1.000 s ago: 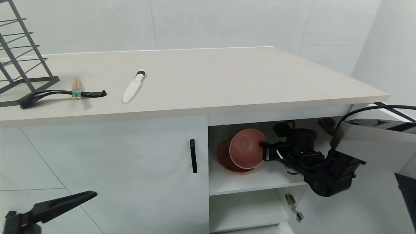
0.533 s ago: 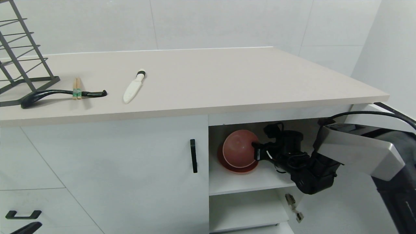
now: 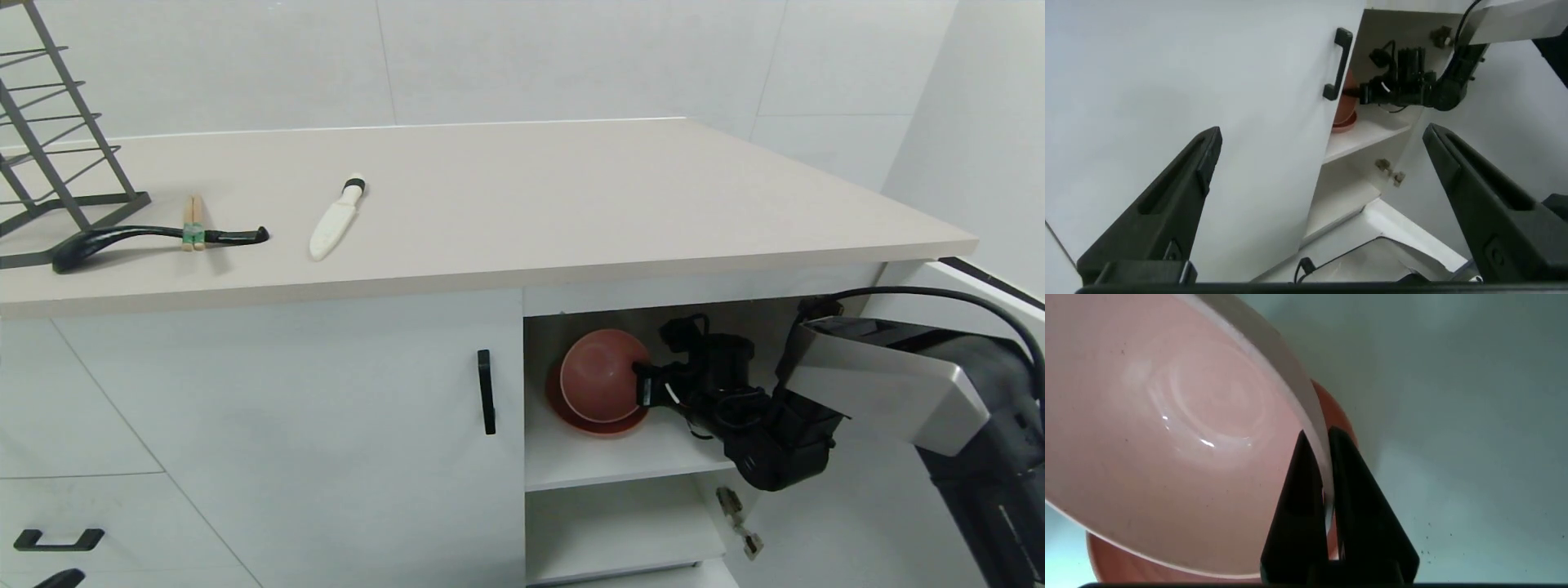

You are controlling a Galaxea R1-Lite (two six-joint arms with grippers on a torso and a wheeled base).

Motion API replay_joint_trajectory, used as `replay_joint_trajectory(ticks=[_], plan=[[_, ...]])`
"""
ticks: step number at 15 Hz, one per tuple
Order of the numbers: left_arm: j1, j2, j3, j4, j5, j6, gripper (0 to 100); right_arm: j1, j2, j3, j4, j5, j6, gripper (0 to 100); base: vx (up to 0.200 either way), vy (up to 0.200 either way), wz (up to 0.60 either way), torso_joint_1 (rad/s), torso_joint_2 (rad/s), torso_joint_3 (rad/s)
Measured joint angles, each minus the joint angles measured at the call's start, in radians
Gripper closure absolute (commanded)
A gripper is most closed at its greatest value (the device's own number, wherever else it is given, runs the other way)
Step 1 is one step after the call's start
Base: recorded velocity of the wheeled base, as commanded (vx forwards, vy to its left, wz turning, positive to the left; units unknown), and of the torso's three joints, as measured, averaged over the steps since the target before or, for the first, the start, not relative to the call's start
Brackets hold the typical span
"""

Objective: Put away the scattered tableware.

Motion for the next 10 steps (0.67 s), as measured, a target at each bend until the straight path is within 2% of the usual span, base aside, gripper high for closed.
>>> replay_joint_trajectory(ticks=[4,9,10], plan=[[0.001,-0.015,0.000,0.034,0.002,-0.004,0,0.001,-0.014,0.011,-0.003,-0.004,0.000,100,0.000,0.000,0.00,0.000,0.00,0.000],[0.001,-0.026,0.000,0.052,0.003,-0.006,0,0.001,-0.071,0.089,-0.003,-0.002,0.000,100,0.000,0.000,0.00,0.000,0.00,0.000],[0.001,-0.026,0.000,0.052,0.003,-0.006,0,0.001,-0.074,0.097,-0.003,-0.001,-0.002,0,0.000,0.000,0.00,0.000,0.00,0.000]])
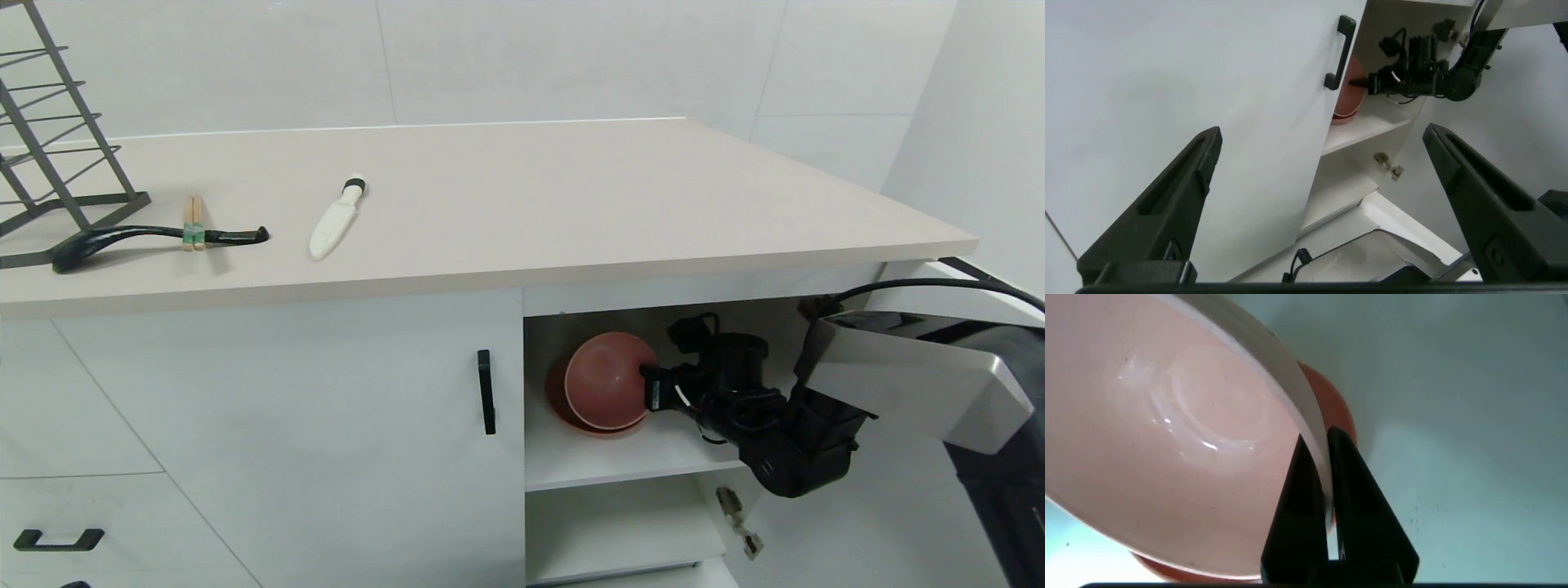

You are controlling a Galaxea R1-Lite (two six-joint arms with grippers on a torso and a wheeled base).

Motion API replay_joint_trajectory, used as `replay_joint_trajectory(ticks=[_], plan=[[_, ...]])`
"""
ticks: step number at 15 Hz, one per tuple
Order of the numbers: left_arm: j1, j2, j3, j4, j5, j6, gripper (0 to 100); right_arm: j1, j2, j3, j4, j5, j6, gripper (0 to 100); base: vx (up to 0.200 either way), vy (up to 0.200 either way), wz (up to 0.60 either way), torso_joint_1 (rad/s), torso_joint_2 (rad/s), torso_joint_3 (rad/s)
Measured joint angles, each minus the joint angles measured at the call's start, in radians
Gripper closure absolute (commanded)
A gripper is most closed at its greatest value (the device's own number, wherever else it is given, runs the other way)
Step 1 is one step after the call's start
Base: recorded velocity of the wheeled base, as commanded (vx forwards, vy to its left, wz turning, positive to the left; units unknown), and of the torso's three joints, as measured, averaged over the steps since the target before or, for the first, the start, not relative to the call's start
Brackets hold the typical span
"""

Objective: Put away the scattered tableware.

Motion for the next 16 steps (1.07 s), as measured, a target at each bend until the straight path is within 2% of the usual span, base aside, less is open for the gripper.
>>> replay_joint_trajectory(ticks=[5,9,13,16], plan=[[0.000,-0.005,0.000,0.001,0.001,0.000,0,0.019,0.010,0.012,-0.010,0.005,-0.003,0,0.000,0.000,0.00,0.000,0.00,0.000],[0.000,-0.007,0.000,0.003,0.003,-0.002,0,0.036,0.003,0.055,-0.094,0.010,-0.008,0,0.000,0.000,0.00,0.000,0.00,0.000],[0.001,-0.007,0.000,0.008,0.011,-0.002,0,0.080,-0.110,0.229,-0.163,0.011,-0.025,0,0.000,0.000,0.00,0.000,0.00,0.000],[0.012,-0.007,0.000,0.008,0.056,-0.002,0,0.125,-0.234,0.465,-0.259,0.003,-0.060,0,0.000,0.000,0.00,0.000,0.00,0.000]])
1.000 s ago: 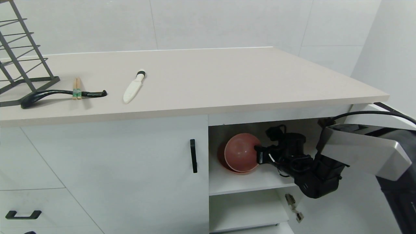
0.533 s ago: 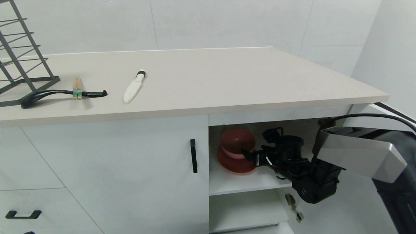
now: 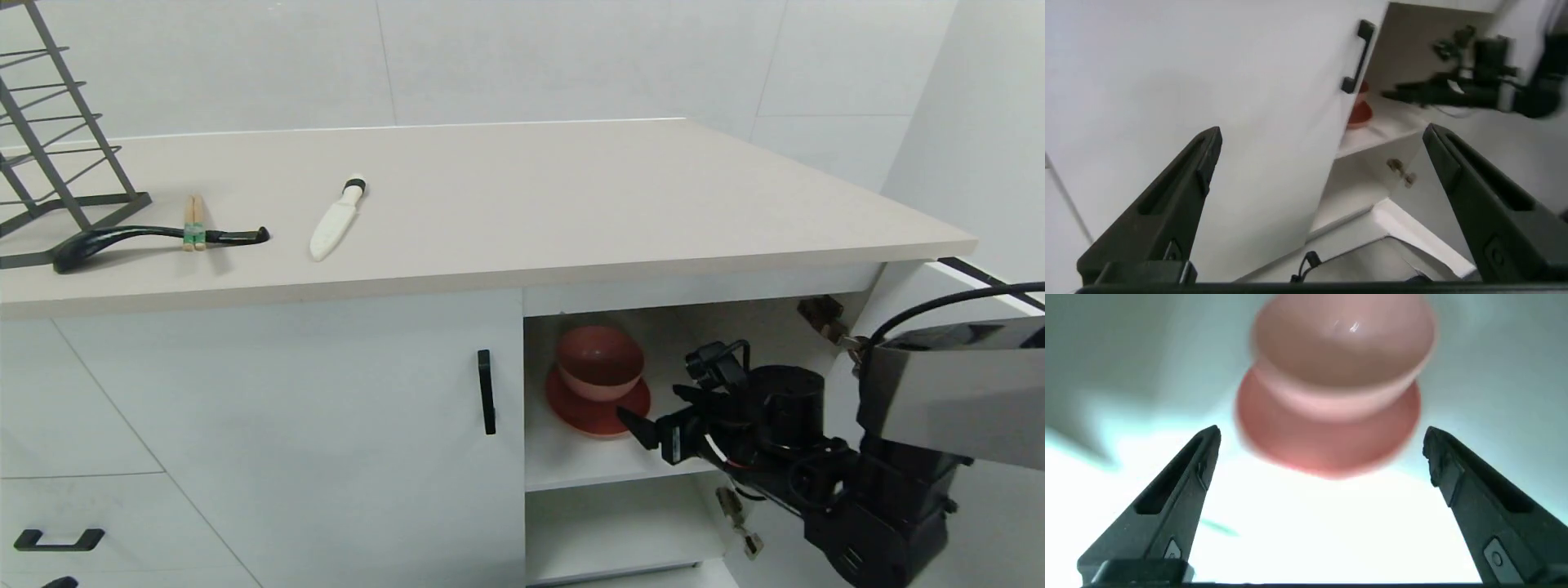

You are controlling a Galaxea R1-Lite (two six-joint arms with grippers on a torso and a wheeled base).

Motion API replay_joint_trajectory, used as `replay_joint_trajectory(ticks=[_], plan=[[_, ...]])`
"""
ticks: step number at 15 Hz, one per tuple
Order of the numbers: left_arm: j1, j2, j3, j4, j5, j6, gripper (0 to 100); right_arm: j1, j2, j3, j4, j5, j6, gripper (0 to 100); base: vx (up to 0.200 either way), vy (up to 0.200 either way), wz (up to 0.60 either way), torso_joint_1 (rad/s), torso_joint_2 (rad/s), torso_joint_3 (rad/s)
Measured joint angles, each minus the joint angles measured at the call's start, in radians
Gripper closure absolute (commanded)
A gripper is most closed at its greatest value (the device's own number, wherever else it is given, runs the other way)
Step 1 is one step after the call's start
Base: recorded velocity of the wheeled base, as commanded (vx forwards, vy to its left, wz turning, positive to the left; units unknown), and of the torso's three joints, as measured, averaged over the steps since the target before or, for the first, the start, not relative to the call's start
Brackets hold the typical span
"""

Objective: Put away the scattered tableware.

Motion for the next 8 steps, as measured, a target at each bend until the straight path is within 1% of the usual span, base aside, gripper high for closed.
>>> replay_joint_trajectory(ticks=[2,4,6,8], plan=[[0.017,-0.008,0.000,0.012,0.020,-0.001,0,0.035,-0.091,0.178,-0.074,-0.025,-0.012,0,0.000,0.000,0.00,0.000,0.00,0.000],[0.043,-0.024,0.000,0.048,0.035,0.000,0,0.057,-0.219,0.302,-0.106,-0.045,-0.016,0,0.000,0.000,0.00,0.000,0.00,0.000],[0.059,-0.041,0.000,0.087,0.041,0.003,0,0.065,-0.349,0.368,-0.108,-0.053,-0.018,0,0.000,0.000,0.00,0.000,0.00,0.000],[0.076,-0.063,0.000,0.111,0.041,0.004,0,0.066,-0.511,0.404,-0.051,-0.070,-0.025,0,0.000,0.000,0.00,0.000,0.00,0.000]])
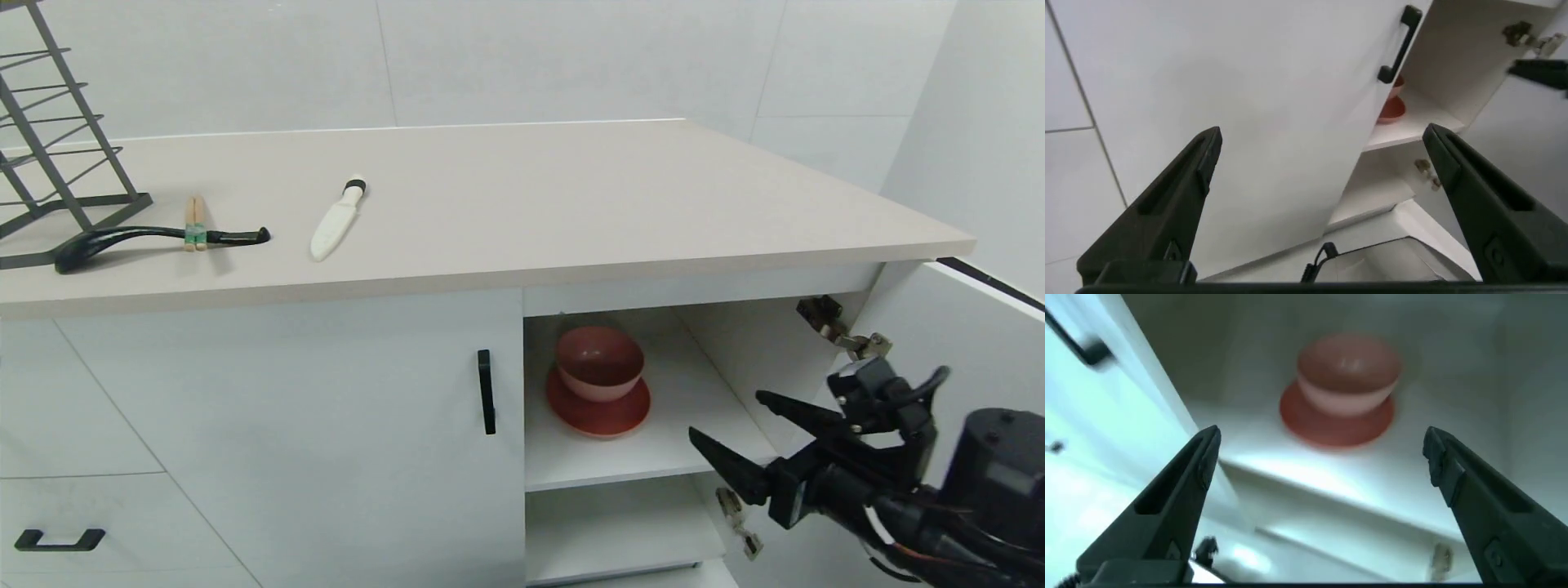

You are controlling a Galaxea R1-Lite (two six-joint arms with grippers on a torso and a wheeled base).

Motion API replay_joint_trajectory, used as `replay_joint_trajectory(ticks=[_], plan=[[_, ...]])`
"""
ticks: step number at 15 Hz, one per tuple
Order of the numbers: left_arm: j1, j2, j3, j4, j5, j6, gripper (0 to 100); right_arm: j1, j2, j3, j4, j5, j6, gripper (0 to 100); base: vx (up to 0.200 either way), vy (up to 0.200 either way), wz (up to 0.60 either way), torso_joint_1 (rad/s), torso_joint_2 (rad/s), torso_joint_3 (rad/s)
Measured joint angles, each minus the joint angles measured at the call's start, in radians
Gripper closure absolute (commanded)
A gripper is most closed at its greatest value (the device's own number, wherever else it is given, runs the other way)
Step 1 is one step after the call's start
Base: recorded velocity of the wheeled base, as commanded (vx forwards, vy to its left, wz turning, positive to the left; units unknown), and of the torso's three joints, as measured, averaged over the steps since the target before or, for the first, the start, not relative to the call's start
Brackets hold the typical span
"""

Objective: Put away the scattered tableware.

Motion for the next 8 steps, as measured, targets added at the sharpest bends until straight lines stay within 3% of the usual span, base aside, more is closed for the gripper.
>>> replay_joint_trajectory(ticks=[2,4,5,8], plan=[[0.013,-0.025,0.000,0.015,0.002,0.004,0,-0.014,-0.173,0.016,0.079,-0.015,-0.005,0,0.000,0.000,0.00,0.000,0.00,0.000],[0.020,-0.054,0.000,0.022,0.030,0.053,0,-0.040,-0.345,0.024,0.157,-0.023,-0.008,0,0.000,0.000,0.00,0.000,0.00,0.000],[0.019,-0.064,0.000,0.022,0.048,0.094,0,-0.056,-0.423,0.026,0.191,-0.026,-0.009,0,0.000,0.000,0.00,0.000,0.00,0.000],[0.019,-0.082,0.000,0.043,0.241,0.196,0,-0.164,-0.628,0.029,0.324,-0.027,-0.008,0,0.000,0.000,0.00,0.000,0.00,0.000]])
